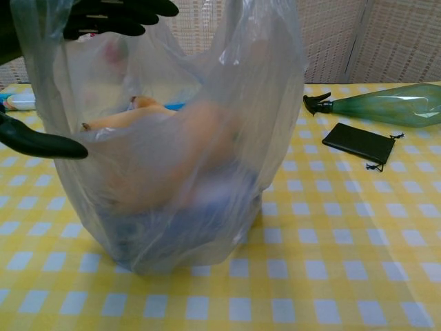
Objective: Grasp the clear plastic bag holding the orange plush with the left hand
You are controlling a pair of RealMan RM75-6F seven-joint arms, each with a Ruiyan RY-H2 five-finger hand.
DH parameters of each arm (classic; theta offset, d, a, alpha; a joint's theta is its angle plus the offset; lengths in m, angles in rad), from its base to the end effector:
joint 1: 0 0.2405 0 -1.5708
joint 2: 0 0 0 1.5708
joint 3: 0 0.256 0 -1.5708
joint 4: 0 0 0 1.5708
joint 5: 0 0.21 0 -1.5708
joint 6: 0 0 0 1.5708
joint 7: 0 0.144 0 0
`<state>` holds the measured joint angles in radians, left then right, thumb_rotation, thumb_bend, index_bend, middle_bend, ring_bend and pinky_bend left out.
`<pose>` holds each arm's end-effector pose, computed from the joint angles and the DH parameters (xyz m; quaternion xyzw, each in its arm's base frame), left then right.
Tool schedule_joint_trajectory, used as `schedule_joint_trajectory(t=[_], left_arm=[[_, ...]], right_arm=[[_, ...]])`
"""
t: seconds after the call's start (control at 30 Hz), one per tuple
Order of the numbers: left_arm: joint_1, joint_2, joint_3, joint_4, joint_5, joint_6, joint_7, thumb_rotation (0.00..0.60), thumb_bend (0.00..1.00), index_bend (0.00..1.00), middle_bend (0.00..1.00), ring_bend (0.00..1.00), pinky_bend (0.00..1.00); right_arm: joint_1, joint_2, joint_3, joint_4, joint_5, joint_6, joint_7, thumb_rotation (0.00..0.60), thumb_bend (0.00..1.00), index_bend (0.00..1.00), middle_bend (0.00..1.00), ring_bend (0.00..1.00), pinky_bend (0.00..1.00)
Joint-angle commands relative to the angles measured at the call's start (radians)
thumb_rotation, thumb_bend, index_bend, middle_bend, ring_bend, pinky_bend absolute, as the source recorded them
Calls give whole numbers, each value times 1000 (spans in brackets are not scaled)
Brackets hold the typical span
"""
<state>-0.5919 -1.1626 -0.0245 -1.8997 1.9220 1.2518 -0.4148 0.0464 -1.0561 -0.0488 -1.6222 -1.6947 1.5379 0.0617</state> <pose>-0.0971 0.2266 0.0870 -0.7175 -0.3801 -0.5764 0.0925 -0.2997 -0.1463 0.1606 0.6484 -0.3781 0.3983 0.5273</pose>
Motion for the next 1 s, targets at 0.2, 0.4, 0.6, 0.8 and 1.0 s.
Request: schedule_joint_trajectory(t=[0.2, 0.4, 0.6, 0.8, 1.0], left_arm=[[-74, -50, -14, -2, -21, -68, -7, 600, 134, 92, 144, 107, 108], [-136, -91, -34, -3, -57, -138, -14, 600, 133, 97, 154, 107, 108], [-223, -104, -51, -26, -104, -231, -99, 600, 131, 101, 154, 107, 108], [-325, -136, -78, -16, -143, -309, -256, 591, 131, 104, 154, 108, 108], [-413, -147, -115, -2, -174, -352, -422, 586, 130, 104, 155, 108, 109]], right_arm=[[3, 3, 3, 0, 6, -8, 8, 600, 259, 0, 0, 0, 0], [4, 4, 5, 0, 8, -10, 12, 600, 259, 0, 0, 0, 0], [-2, 12, 11, 8, 16, 5, 40, 600, 259, 0, 0, 0, 0], [-7, 14, 10, 14, 16, 11, 50, 600, 259, 0, 0, 0, 0], [-14, 20, 17, 19, 27, 26, 70, 600, 258, 0, 0, 0, 0]])
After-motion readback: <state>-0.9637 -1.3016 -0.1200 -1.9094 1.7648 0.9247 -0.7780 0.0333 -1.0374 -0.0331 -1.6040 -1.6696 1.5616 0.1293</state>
